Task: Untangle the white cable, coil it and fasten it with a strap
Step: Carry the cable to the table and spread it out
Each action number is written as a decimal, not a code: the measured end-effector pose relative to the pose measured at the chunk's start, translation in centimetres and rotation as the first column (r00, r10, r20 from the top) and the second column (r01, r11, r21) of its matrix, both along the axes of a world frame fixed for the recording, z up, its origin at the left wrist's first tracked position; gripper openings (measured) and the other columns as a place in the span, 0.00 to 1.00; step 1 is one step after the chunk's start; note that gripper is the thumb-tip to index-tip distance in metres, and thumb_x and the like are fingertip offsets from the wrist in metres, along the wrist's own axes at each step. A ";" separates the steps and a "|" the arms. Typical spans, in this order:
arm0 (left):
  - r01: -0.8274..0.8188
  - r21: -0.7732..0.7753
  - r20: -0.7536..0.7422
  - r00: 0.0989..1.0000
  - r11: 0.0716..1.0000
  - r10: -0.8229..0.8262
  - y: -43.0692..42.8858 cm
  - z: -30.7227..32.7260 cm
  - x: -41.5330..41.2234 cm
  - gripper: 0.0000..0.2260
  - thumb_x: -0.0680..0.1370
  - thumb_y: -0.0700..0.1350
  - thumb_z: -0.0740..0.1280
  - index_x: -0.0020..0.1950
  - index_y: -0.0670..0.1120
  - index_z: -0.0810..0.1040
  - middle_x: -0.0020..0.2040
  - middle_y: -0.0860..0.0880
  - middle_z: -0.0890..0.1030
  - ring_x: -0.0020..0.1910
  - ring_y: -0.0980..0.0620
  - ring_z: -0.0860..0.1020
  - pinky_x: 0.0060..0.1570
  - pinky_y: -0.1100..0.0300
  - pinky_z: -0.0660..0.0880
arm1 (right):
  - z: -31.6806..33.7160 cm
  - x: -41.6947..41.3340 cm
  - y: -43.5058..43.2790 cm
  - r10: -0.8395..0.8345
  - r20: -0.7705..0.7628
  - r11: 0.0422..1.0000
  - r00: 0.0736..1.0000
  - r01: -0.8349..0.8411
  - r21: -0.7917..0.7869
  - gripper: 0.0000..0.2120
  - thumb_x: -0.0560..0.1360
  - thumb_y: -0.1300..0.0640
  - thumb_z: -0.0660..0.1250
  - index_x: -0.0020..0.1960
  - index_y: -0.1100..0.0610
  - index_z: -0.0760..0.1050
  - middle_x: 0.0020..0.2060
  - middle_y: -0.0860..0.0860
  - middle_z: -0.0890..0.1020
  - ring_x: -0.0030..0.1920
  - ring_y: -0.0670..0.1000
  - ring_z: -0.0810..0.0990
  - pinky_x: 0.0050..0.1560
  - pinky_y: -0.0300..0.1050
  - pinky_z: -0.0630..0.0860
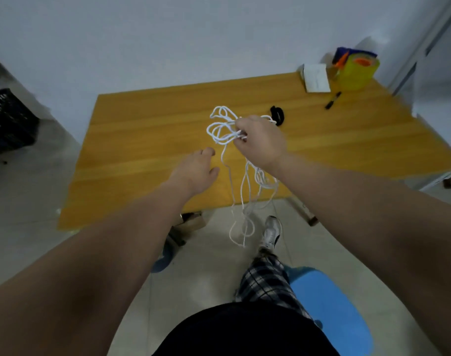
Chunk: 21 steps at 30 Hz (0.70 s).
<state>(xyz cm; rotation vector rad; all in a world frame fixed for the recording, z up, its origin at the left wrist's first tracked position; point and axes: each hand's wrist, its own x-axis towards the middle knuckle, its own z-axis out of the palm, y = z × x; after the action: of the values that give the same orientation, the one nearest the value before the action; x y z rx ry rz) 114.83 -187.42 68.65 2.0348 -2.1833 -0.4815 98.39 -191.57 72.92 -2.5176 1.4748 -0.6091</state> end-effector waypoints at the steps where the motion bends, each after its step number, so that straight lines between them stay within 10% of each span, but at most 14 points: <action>1: 0.006 -0.011 -0.003 1.000 1.000 -0.006 -1.8 -0.3 -0.6 0.20 0.80 0.48 0.60 0.70 0.42 0.65 0.66 0.40 0.73 0.64 0.41 0.71 0.60 0.50 0.69 | 0.0 -0.5 -1.8 -0.001 -0.001 1.000 1.000 0.001 -0.007 0.04 0.76 0.57 0.60 0.46 0.57 0.72 0.46 0.57 0.76 0.46 0.60 0.74 0.36 0.47 0.63; 7: -0.077 0.015 -0.225 0.971 0.997 0.078 -15.4 -3.2 -4.9 0.16 0.80 0.44 0.61 0.65 0.40 0.69 0.59 0.40 0.78 0.60 0.41 0.75 0.56 0.52 0.69 | -1.2 -4.0 -16.0 -0.035 0.008 0.998 0.999 0.035 -0.043 0.06 0.75 0.56 0.60 0.49 0.57 0.74 0.48 0.58 0.78 0.49 0.61 0.76 0.40 0.50 0.67; 12: -0.158 0.417 -0.720 0.543 0.895 0.432 -22.4 -3.7 -8.7 0.16 0.82 0.54 0.54 0.62 0.46 0.70 0.50 0.43 0.80 0.45 0.48 0.77 0.45 0.57 0.71 | -2.5 -6.3 -25.9 -0.082 0.098 0.996 0.992 0.078 0.045 0.03 0.74 0.57 0.61 0.43 0.55 0.72 0.44 0.58 0.78 0.46 0.60 0.76 0.37 0.46 0.62; 21: 0.073 0.366 -0.777 0.572 0.928 0.262 -27.8 -7.2 -8.5 0.04 0.77 0.43 0.68 0.46 0.43 0.79 0.34 0.50 0.76 0.28 0.57 0.67 0.28 0.64 0.63 | -4.4 -6.7 -35.6 -0.109 0.247 0.993 0.963 0.093 0.075 0.14 0.73 0.60 0.59 0.33 0.51 0.59 0.34 0.54 0.69 0.37 0.54 0.67 0.35 0.45 0.59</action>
<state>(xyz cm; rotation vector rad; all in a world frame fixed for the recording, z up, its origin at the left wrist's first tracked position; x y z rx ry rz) 106.33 -215.27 61.43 1.5103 -1.4366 -1.5498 91.68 -227.21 68.50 -2.2318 1.5090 -0.8484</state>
